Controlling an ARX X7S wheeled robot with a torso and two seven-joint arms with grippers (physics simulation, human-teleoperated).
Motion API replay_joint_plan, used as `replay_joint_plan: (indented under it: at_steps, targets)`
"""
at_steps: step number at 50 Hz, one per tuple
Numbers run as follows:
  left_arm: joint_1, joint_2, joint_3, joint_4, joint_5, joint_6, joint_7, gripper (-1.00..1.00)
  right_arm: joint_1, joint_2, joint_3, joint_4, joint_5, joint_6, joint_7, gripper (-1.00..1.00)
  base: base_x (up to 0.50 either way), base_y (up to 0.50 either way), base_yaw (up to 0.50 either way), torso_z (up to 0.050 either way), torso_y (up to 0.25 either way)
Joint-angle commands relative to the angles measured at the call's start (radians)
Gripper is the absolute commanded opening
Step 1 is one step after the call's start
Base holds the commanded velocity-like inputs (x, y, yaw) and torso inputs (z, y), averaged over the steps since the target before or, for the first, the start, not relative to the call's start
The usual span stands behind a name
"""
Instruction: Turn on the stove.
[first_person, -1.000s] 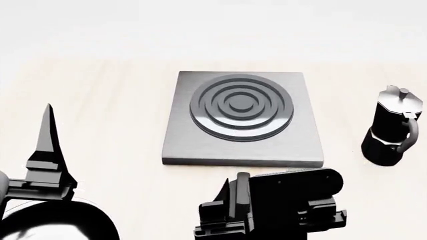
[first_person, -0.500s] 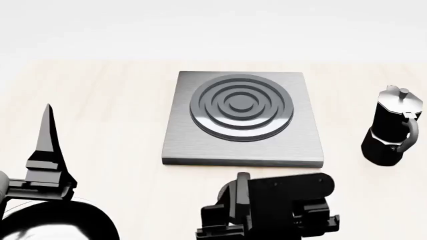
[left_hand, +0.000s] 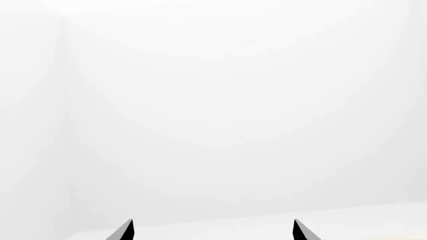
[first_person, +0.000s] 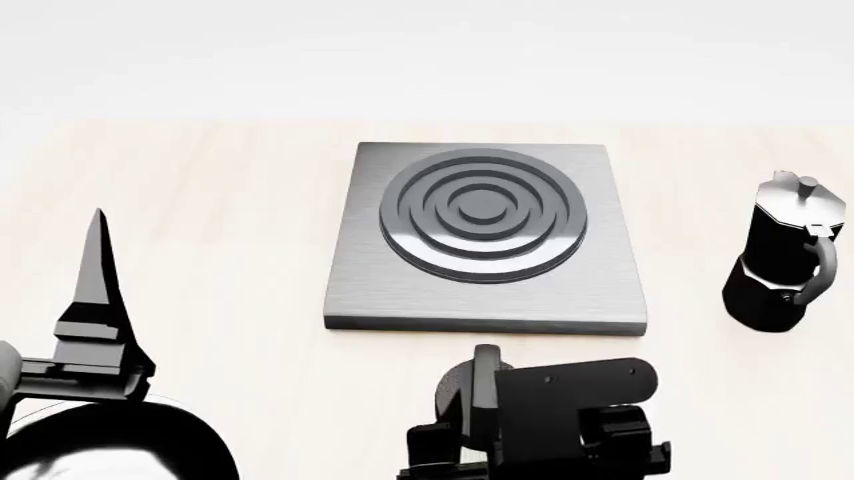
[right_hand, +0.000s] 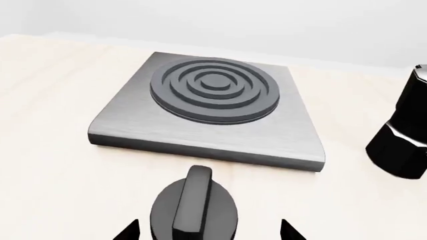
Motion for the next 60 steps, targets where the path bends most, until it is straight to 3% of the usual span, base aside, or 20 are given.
replay_joint_plan:
  at_steps: [1,60]
  targets:
    - [-0.004,-0.003,0.004,0.008,-0.004,-0.011,-0.007,1.00,0.002,0.000,-0.012,0.046,-0.010,-0.031,-0.014,1.00,0.00,0.00,0.00,0.000,0.000]
    - [-0.006,-0.015,0.017,-0.021,-0.012,0.007,-0.025,1.00,0.101,-0.045,-0.092,0.350,-0.073,-0.156,-0.081,1.00,0.00,0.00,0.00,0.000,0.000]
